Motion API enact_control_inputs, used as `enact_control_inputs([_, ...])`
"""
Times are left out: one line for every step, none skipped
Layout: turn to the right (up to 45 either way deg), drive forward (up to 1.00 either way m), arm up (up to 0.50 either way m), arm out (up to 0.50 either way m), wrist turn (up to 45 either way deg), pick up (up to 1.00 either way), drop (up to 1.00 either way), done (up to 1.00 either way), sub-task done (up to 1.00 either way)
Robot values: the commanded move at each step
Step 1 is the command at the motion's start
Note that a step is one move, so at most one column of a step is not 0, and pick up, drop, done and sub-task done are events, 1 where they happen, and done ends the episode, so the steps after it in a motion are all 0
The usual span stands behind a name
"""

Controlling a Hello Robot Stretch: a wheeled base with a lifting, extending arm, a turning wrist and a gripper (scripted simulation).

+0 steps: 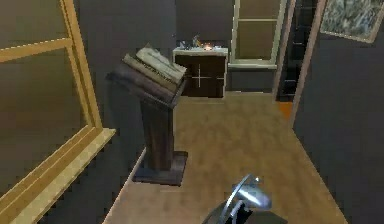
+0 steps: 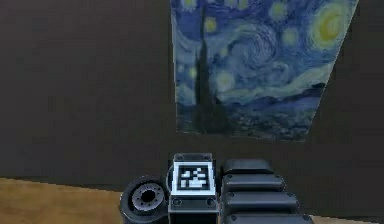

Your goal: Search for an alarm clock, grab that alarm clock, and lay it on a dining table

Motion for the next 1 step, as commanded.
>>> enact_control_inputs([0.0,0.1,0.0,0.0,0.0,0.0,0.0,0.0,0.0])
